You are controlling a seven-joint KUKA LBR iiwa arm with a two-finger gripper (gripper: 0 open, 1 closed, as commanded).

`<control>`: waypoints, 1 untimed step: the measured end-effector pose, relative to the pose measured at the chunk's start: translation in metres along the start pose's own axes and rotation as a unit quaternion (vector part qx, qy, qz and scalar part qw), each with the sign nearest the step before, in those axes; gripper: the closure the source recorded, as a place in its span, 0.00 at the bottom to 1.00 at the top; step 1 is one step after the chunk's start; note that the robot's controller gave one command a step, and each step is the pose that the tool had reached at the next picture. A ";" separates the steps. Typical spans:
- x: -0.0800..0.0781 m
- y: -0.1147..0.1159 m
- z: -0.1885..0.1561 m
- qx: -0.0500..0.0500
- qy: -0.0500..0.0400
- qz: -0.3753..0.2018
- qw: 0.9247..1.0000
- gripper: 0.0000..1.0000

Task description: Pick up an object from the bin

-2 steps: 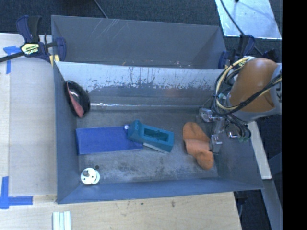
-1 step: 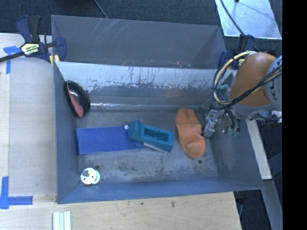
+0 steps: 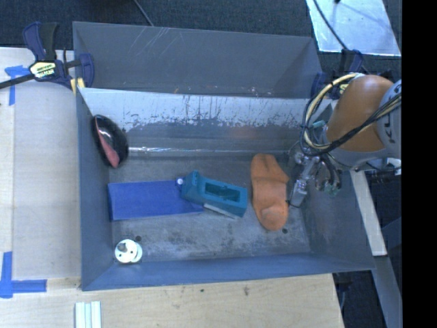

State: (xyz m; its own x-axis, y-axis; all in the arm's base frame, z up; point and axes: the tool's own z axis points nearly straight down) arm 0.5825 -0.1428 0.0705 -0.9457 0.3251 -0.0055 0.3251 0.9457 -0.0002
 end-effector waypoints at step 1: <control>0.000 0.000 0.000 0.000 0.000 0.000 1.000 0.00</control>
Offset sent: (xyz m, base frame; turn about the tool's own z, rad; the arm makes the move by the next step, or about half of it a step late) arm 0.0208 0.0324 -0.0005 0.0421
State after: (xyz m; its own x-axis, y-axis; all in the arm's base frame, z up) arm 0.5825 -0.1428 0.0704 -0.9457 0.3249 -0.0054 0.3249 0.9457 -0.0003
